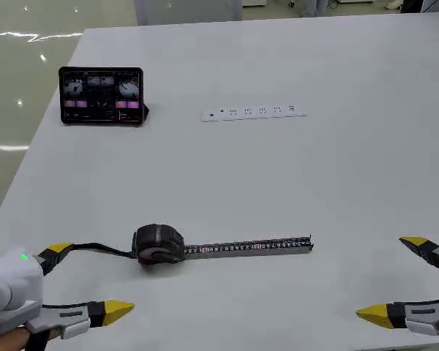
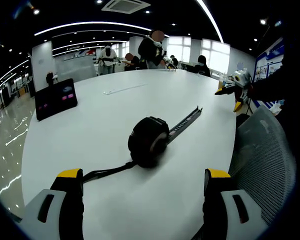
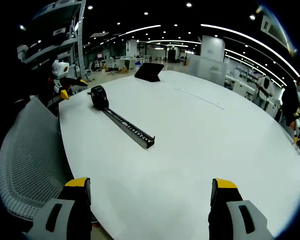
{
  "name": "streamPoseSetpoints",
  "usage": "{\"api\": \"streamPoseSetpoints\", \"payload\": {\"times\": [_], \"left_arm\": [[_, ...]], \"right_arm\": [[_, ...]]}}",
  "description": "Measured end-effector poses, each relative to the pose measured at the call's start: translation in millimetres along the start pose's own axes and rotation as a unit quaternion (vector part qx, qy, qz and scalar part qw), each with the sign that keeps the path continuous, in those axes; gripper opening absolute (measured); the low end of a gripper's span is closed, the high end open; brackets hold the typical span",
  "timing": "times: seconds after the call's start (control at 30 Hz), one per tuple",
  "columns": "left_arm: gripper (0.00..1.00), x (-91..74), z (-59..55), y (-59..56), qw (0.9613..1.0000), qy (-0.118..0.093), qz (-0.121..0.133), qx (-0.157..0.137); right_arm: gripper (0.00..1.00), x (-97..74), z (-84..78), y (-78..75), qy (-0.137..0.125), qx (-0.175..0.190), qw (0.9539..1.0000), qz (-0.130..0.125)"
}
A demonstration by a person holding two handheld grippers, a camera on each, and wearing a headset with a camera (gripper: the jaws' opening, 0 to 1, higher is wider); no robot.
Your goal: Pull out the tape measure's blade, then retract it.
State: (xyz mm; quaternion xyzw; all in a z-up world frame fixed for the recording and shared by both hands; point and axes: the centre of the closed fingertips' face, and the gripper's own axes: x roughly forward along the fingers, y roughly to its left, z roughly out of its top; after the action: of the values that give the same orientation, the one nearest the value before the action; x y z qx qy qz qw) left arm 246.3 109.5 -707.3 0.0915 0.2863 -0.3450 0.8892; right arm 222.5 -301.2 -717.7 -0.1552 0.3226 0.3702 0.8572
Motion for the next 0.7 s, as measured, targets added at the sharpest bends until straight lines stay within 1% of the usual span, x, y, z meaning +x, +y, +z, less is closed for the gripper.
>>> {"api": "streamPoseSetpoints", "payload": {"times": [0.1,0.17,0.2,0.27,0.43,0.5,0.53,0.63,0.7], "left_arm": [[0.99,0.8,3.8,-2.4,1.0,-0.002,0.003,-0.004],[0.99,3.2,5.5,-4.8,0.9999,0.002,0.004,-0.009],[0.99,4.5,6.2,-5.6,0.9999,0.004,0.007,-0.007],[0.99,7.8,8.7,-8.0,0.9999,0.007,0.01,0.0],[0.99,17.1,12.9,-17.3,0.9998,0.019,0.001,-0.01],[0.99,21.4,14.4,-18.1,0.9998,0.018,0.002,-0.013],[0.99,23.2,15.2,-21.0,0.9997,0.017,-0.003,-0.016],[0.99,28.7,16.6,-27.2,0.9998,0.017,0.0,-0.005],[0.99,32.1,18.5,-30.7,0.9999,0.015,-0.001,-0.004]], "right_arm": [[0.99,0.7,6.3,-1.8,0.002,-0.011,0.9999,0.002],[0.99,1.5,10.6,-2.6,0.004,-0.019,0.9998,0.007],[0.99,1.6,12.0,-2.3,0.006,-0.022,0.9997,0.01],[0.99,4.2,12.6,-3.6,0.01,-0.032,0.9992,0.021],[0.99,9.0,15.5,-1.7,0.031,-0.06,0.9968,0.042],[0.99,10.3,17.0,-5.6,0.034,-0.067,0.996,0.048],[0.99,9.6,17.7,-4.3,0.036,-0.074,0.9955,0.047],[0.99,11.9,21.5,-4.7,0.041,-0.087,0.9941,0.051],[0.99,13.4,25.3,-4.9,0.044,-0.093,0.9932,0.054]]}}
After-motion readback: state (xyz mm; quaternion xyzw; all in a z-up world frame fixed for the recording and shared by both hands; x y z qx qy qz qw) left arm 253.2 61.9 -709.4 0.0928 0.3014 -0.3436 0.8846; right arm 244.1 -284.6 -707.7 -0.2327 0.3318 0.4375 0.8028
